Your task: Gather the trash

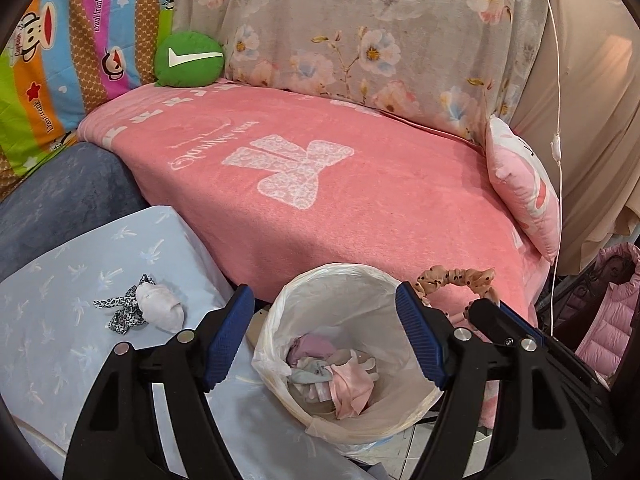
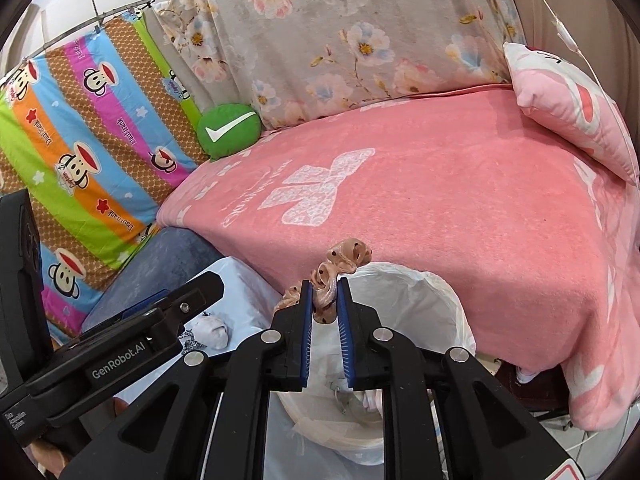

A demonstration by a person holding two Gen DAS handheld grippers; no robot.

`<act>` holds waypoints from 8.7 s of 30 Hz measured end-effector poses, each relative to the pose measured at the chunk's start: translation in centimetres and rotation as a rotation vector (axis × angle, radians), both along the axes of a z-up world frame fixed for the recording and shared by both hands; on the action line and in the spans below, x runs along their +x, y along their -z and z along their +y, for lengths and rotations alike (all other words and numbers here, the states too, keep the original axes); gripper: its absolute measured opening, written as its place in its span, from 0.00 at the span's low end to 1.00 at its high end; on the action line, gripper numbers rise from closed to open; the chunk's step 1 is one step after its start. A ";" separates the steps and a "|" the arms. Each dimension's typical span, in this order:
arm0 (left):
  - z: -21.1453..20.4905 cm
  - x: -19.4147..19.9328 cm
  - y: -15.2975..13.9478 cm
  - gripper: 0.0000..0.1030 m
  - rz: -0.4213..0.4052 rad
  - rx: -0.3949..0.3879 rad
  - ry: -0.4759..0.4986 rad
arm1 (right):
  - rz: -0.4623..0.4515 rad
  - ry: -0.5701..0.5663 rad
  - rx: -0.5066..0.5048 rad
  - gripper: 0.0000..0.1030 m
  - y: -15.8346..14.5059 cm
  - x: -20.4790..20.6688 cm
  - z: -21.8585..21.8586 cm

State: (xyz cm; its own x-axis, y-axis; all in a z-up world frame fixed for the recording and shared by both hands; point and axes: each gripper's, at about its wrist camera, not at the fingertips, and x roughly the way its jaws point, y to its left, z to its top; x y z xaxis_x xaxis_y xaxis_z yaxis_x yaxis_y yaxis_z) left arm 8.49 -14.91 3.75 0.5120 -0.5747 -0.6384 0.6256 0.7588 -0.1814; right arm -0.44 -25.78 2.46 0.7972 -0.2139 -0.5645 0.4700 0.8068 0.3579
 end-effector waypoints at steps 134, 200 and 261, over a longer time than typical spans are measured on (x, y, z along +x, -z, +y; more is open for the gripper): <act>14.0 5.4 4.3 0.03 0.099 0.053 -0.302 | 0.108 -0.314 0.005 0.16 3.9 9.6 14.8; 4.9 -1.6 0.9 0.72 -0.102 0.089 -0.134 | 0.079 -0.074 -0.057 0.37 0.7 0.4 4.0; 6.5 -5.2 4.3 0.93 -0.101 0.208 -0.236 | 0.244 -0.032 -0.266 0.94 3.1 -4.1 6.9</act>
